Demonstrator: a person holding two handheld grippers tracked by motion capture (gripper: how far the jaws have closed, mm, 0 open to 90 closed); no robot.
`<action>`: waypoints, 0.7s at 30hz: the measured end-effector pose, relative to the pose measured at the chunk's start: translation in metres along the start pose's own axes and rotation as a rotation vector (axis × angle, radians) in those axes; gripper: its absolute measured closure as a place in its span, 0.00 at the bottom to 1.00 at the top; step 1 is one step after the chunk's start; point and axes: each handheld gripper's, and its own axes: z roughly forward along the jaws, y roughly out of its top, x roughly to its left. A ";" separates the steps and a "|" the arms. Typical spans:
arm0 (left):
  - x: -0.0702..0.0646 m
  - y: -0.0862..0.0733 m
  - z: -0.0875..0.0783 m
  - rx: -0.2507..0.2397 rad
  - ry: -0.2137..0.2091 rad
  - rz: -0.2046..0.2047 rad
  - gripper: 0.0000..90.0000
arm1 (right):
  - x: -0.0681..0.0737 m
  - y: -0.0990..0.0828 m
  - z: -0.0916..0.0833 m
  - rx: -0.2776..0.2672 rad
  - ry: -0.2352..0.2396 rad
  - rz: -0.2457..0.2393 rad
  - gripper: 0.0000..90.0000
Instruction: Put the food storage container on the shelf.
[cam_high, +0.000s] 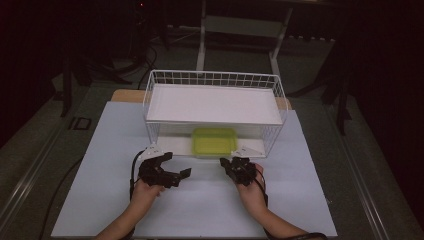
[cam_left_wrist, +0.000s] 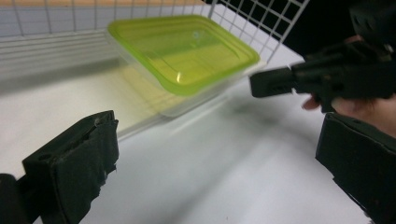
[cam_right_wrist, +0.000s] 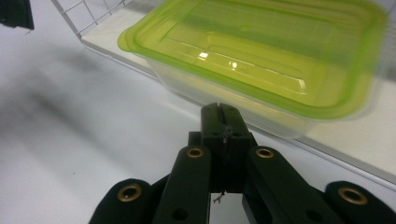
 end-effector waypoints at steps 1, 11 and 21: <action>-0.002 -0.003 0.000 -0.010 0.007 0.022 0.00 | 0.003 0.000 0.005 0.002 0.003 0.008 1.00; -0.004 -0.007 -0.004 -0.059 0.043 0.033 0.00 | 0.004 0.011 0.031 -0.006 -0.027 0.010 1.00; -0.002 -0.008 -0.004 -0.065 0.032 0.026 0.00 | -0.007 0.028 0.052 -0.018 -0.061 0.025 1.00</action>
